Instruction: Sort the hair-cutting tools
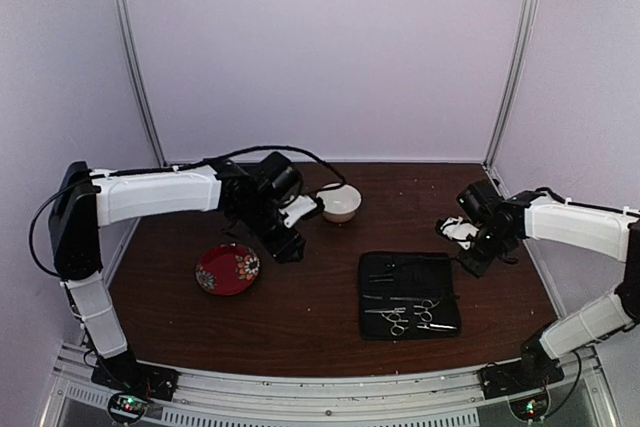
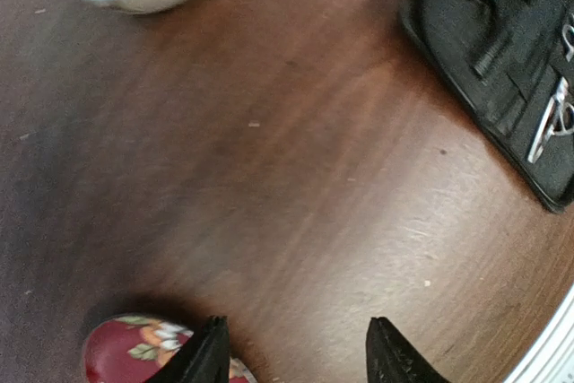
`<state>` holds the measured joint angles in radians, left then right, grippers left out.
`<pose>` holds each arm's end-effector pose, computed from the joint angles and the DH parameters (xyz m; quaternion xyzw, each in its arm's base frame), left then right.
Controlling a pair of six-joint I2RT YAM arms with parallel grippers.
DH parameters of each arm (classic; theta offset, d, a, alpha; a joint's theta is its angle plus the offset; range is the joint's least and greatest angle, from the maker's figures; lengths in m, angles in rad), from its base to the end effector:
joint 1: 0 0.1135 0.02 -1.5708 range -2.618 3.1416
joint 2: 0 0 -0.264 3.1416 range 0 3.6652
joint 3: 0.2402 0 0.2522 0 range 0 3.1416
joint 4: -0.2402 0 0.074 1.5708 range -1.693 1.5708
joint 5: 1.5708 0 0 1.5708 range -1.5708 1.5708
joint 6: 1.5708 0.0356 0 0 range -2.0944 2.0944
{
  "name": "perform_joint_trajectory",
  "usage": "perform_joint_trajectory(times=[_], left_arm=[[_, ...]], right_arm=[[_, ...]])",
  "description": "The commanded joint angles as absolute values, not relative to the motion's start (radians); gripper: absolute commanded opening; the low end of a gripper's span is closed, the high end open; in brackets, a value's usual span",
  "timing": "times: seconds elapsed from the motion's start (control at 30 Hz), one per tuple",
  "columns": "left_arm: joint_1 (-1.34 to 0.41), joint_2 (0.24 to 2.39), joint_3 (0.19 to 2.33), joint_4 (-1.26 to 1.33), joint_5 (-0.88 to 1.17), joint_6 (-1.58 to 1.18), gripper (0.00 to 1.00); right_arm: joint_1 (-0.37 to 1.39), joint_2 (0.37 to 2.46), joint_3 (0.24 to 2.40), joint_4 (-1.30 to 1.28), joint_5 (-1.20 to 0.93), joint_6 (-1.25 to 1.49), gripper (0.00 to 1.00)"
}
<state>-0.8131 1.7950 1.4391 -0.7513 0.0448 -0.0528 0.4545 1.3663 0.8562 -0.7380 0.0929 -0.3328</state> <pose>0.2588 -0.2758 0.2438 0.3658 0.9016 -0.1162 0.1993 0.2208 0.1042 0.2010 -0.3713 0.9134 -0.0360 0.1630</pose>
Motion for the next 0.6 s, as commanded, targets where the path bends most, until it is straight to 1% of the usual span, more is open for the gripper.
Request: perform_joint_trajectory(times=[0.0,0.07,0.23,0.3,0.37,0.47,0.5,0.57], left_arm=[[-0.900,1.874,1.483,-0.723,0.055,-0.127,0.53],[-0.910,1.908,1.491,-0.703,0.105,-0.159,0.51],[-0.930,1.981,1.519,-0.659,0.168,-0.214,0.38],[-0.935,2.008,1.536,-0.651,0.186,-0.236,0.28],[-0.939,2.035,1.556,-0.650,0.211,-0.244,0.15],[-0.943,2.055,1.574,-0.650,0.227,-0.263,0.02],[-0.943,2.062,1.580,-0.649,0.232,-0.271,0.00],[-0.943,2.076,1.596,-0.650,0.237,-0.287,0.00]], right_arm=[[0.373,1.240,0.748,-0.711,0.162,-0.422,0.00],[0.352,1.206,0.703,-0.697,0.173,-0.446,0.00],[0.347,1.208,0.679,-0.678,0.144,-0.473,0.00],[0.347,1.233,0.685,-0.672,0.128,-0.490,0.00],[0.348,1.262,0.689,-0.661,0.125,-0.494,0.00],[0.348,1.285,0.692,-0.650,0.122,-0.498,0.00],[0.347,1.285,0.695,-0.647,0.119,-0.499,0.00],[0.350,1.282,0.697,-0.644,0.112,-0.506,0.00]])
